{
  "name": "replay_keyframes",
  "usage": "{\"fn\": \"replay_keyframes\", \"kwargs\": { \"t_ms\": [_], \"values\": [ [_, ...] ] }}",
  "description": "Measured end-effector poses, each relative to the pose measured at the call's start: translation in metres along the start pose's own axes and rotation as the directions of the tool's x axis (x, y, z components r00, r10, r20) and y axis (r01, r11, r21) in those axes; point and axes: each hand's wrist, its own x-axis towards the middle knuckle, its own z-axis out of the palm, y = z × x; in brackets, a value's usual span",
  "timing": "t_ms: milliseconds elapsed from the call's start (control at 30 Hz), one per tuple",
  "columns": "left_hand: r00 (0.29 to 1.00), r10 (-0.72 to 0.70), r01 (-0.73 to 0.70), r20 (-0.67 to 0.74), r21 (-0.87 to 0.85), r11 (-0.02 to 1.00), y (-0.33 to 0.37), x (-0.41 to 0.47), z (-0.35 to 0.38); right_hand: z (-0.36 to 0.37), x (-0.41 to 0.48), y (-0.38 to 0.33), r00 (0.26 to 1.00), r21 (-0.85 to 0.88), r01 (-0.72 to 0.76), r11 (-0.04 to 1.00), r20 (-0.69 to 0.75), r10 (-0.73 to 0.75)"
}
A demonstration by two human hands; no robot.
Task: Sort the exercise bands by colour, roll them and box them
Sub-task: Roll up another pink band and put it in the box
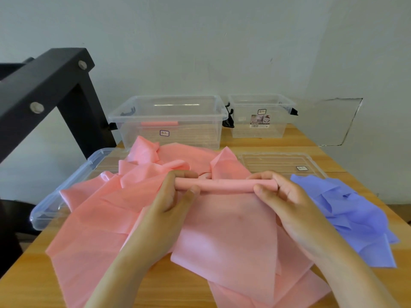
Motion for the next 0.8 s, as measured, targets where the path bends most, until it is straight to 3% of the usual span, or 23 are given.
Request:
{"fn": "replay_keyframes", "kwargs": {
  "t_ms": [167,567,800],
  "values": [
    [0.999,-0.031,0.031,0.025,0.020,0.999,-0.007,0.000,-0.003,0.001,-0.002,-0.005,1.000,0.082,0.001,0.997,0.023,-0.003],
    [0.999,-0.017,0.021,0.043,-0.086,0.996,-0.002,0.002,-0.006,0.001,0.001,-0.009,0.990,0.103,0.062,0.993,-0.135,-0.047],
    [0.994,-0.014,0.036,0.108,-0.209,0.977,0.002,0.005,-0.018,-0.003,-0.001,-0.016,0.995,0.207,0.035,0.978,-0.104,-0.014]
  ]
}}
